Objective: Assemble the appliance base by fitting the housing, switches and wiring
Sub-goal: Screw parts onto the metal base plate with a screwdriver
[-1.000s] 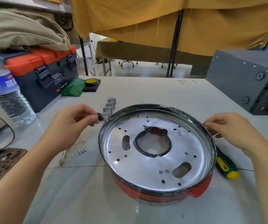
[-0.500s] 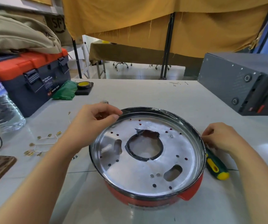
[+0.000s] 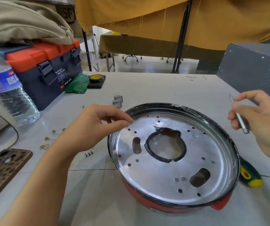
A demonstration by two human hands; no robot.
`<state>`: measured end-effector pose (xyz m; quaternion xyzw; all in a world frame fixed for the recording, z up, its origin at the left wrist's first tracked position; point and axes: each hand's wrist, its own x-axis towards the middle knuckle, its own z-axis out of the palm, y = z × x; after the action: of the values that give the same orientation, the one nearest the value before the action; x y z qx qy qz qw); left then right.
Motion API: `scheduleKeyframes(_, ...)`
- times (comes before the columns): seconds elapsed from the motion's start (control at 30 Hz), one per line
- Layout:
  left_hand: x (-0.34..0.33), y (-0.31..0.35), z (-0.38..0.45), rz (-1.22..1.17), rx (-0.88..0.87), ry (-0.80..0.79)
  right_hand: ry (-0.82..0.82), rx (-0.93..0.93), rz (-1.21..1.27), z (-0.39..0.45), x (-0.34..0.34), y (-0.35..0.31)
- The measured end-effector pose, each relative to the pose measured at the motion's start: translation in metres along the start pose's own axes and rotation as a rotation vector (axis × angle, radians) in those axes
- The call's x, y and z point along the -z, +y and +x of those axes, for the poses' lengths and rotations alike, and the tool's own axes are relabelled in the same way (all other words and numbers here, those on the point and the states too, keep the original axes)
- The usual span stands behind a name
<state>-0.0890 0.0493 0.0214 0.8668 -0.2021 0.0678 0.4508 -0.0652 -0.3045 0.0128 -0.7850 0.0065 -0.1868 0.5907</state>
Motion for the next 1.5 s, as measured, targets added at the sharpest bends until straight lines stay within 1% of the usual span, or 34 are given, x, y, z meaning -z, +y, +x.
scheduleKeyframes(0.07, 0.004, 0.000, -0.002, 0.045, -0.009, -0.037, -0.122, 0.017, 0.250, 0.001, -0.004, -0.013)
scheduleKeyframes(0.13, 0.006, 0.002, -0.003, 0.048, -0.006, -0.045, -0.294, -0.015, 0.501, 0.003, -0.012, -0.026)
scheduleKeyframes(0.2, 0.006, 0.003, -0.003, 0.042, -0.001, -0.047, -0.436, -0.036, 0.642, 0.005, -0.023, -0.038)
scheduleKeyframes(0.27, 0.006, 0.003, -0.003, 0.035, 0.010, -0.058, -0.565, -0.020, 0.719, 0.002, -0.037, -0.051)
scheduleKeyframes(0.33, 0.006, 0.003, -0.003, 0.035, 0.023, -0.075, -0.663, 0.008, 0.739, -0.003, -0.053, -0.064)
scheduleKeyframes(0.4, 0.006, 0.003, -0.003, 0.038, 0.032, -0.082, -0.727, 0.015, 0.691, -0.009, -0.069, -0.076)
scheduleKeyframes(0.53, 0.006, 0.004, -0.003, 0.019, 0.036, -0.081, -0.797, 0.046, 0.414, -0.022, -0.099, -0.091)
scheduleKeyframes(0.67, 0.006, 0.004, -0.003, -0.114, 0.066, -0.053, -0.773, 0.173, 0.106, -0.034, -0.125, -0.098)
scheduleKeyframes(0.77, 0.006, 0.003, -0.003, -0.224, 0.098, -0.048, -0.738, 0.344, -0.074, -0.037, -0.137, -0.099)
scheduleKeyframes(0.87, 0.007, 0.005, -0.003, -0.345, 0.138, -0.038, -0.755, 0.425, -0.190, -0.040, -0.143, -0.100)
scheduleKeyframes(1.0, 0.008, 0.006, -0.003, -0.411, 0.181, -0.044, -0.786, 0.447, -0.191, -0.043, -0.147, -0.100)
scheduleKeyframes(1.17, 0.008, 0.006, -0.002, -0.457, 0.239, -0.018, -0.783, 0.441, -0.190, -0.040, -0.146, -0.098)
scheduleKeyframes(1.4, 0.010, 0.002, -0.001, -0.512, 0.256, 0.000, -0.740, 0.437, -0.152, -0.042, -0.145, -0.096)
scheduleKeyframes(1.5, 0.009, 0.002, -0.002, -0.495, 0.266, 0.010, -0.726, 0.427, -0.141, -0.044, -0.146, -0.093)
